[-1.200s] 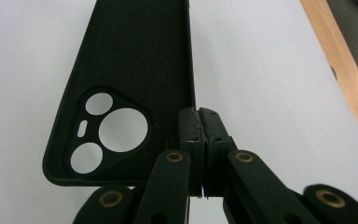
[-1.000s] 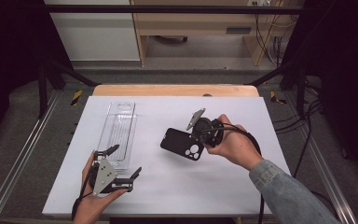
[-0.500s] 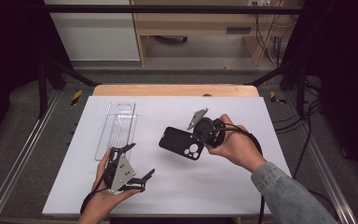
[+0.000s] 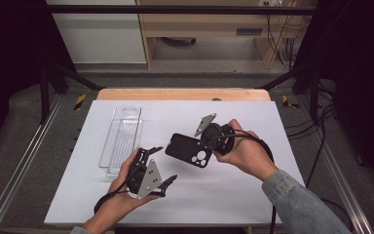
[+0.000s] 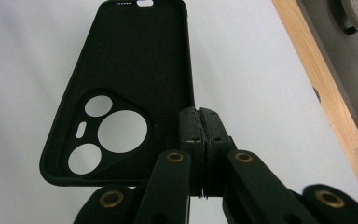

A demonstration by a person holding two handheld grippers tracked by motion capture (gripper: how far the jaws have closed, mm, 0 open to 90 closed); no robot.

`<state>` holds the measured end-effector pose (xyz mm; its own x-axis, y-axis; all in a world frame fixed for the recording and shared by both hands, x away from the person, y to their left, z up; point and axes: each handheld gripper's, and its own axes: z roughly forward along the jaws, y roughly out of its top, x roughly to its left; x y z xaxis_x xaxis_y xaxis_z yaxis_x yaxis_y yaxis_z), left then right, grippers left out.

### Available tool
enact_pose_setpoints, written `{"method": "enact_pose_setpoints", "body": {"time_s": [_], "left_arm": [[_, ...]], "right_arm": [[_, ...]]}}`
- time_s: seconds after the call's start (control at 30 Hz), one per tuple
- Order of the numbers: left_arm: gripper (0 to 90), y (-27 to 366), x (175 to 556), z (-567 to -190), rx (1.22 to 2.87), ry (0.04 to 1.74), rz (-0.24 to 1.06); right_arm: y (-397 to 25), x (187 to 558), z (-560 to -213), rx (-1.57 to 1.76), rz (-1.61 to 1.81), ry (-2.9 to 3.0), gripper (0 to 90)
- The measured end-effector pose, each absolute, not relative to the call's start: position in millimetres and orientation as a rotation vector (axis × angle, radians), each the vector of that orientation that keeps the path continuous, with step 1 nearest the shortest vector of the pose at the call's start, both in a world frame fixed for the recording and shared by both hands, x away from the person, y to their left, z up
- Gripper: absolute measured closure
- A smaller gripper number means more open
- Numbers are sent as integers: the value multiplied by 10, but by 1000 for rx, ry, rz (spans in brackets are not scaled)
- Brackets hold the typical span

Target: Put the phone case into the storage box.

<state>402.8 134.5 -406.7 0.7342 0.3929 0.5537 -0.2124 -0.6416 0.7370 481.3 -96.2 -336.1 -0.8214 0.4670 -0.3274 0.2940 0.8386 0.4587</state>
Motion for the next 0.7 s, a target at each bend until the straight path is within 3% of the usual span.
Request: {"method": "enact_pose_setpoints", "body": {"time_s": [0.7], "left_arm": [[205, 1216, 4022, -3921, 2106, 41, 970]], "right_arm": [[-881, 4795, -3296, 528, 561, 2574, 896]]}}
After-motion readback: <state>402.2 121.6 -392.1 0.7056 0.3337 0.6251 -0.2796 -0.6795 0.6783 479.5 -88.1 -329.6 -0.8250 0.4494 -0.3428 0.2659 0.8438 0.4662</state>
